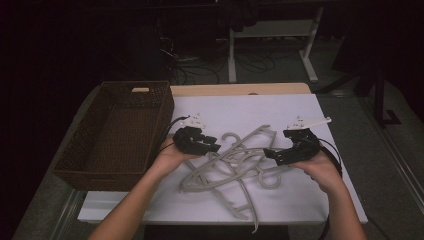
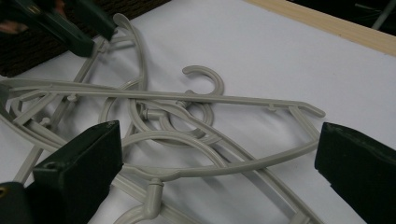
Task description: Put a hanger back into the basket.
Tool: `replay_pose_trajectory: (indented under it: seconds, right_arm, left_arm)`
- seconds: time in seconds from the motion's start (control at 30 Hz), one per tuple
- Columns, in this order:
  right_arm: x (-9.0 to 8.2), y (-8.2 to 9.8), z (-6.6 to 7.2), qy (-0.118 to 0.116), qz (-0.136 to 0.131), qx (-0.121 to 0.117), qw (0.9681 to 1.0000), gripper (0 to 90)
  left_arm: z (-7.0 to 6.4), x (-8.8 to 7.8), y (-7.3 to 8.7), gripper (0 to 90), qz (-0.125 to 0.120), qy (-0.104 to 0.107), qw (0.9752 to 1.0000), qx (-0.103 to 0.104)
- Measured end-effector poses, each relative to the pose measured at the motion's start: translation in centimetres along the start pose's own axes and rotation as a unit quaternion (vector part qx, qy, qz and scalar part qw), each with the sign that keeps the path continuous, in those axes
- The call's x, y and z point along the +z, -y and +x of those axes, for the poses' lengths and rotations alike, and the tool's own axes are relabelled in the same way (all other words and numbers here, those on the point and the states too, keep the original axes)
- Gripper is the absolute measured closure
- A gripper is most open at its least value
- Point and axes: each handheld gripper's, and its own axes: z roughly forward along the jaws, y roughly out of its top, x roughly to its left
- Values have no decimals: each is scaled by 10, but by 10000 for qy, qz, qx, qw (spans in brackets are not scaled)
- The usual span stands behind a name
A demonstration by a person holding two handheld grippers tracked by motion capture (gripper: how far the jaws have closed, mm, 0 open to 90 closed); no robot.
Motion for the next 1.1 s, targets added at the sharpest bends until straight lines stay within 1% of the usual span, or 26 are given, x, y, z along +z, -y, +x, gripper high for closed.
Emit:
replay_pose_trajectory:
  seconds: [0.03,0.07,0.1,0.13,0.23,0.3,0.33,0.4,0.5,0.67,0.73,0.9,0.97,1.07,1.1]
  right_arm:
    - [0,0,0,0,4,-4,10000,6]
    - [0,0,0,-2,9,5,10000,6]
    - [1,1,0,-3,16,3,10000,6]
    - [1,1,0,-4,17,7,10000,6]
    - [0,1,-1,5,18,19,10000,6]
    - [0,1,-1,4,10,18,10000,6]
    - [0,1,-1,6,10,20,10000,7]
    - [1,2,-1,6,28,18,10000,6]
    - [1,2,-1,9,34,11,10000,6]
    - [2,2,-1,20,61,15,10000,7]
    - [3,3,-1,20,91,21,10000,7]
    - [4,3,-2,46,107,24,9999,7]
    - [4,3,-2,49,108,23,9999,7]
    - [4,3,-2,61,110,21,9999,7]
    - [4,3,-2,54,117,27,9999,7]
  left_arm:
    - [2,9,4,722,188,-38,9998,-29]
    - [3,13,6,782,297,-85,9995,-52]
    - [5,16,9,807,389,-135,9991,-68]
    - [6,19,11,829,447,-156,9988,-102]
    - [8,23,16,878,569,-99,9982,-178]
    - [7,23,16,886,569,-62,9982,-186]
    - [5,24,15,886,602,-39,9981,-141]
    - [3,25,15,891,618,-6,9980,-121]
    - [1,27,14,895,644,-7,9979,-84]
    - [-5,30,12,896,695,131,9975,-31]
    - [-10,34,11,895,715,257,9971,18]
    - [-21,40,7,895,737,405,9963,161]
    - [-26,42,6,895,725,510,9959,195]
    - [-29,44,5,895,721,561,9956,225]
    - [-32,47,4,895,708,604,9954,246]
